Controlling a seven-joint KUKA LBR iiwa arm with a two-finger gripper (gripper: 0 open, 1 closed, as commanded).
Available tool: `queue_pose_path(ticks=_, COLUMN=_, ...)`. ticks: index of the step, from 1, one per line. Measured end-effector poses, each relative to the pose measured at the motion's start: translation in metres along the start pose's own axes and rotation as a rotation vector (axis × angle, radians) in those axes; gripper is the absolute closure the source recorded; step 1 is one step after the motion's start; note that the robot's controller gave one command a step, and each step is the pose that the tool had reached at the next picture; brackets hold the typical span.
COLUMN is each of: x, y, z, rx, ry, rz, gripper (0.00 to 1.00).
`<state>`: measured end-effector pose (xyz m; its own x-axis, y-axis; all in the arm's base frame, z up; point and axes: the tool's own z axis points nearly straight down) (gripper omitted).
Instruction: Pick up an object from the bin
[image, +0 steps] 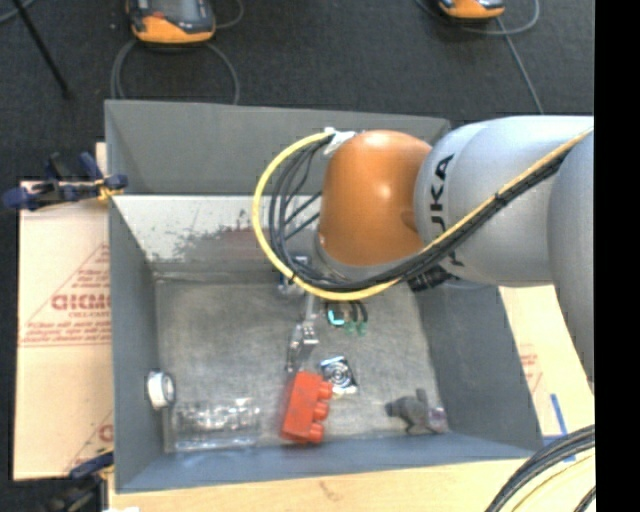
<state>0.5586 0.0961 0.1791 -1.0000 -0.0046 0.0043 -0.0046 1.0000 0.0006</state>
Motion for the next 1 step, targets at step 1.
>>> queue_pose_path(ticks=1, x=-0.0159, y=-0.0719, z=0.0702, rx=0.005, ry=-0.001, rz=-0.005, gripper=0.00)
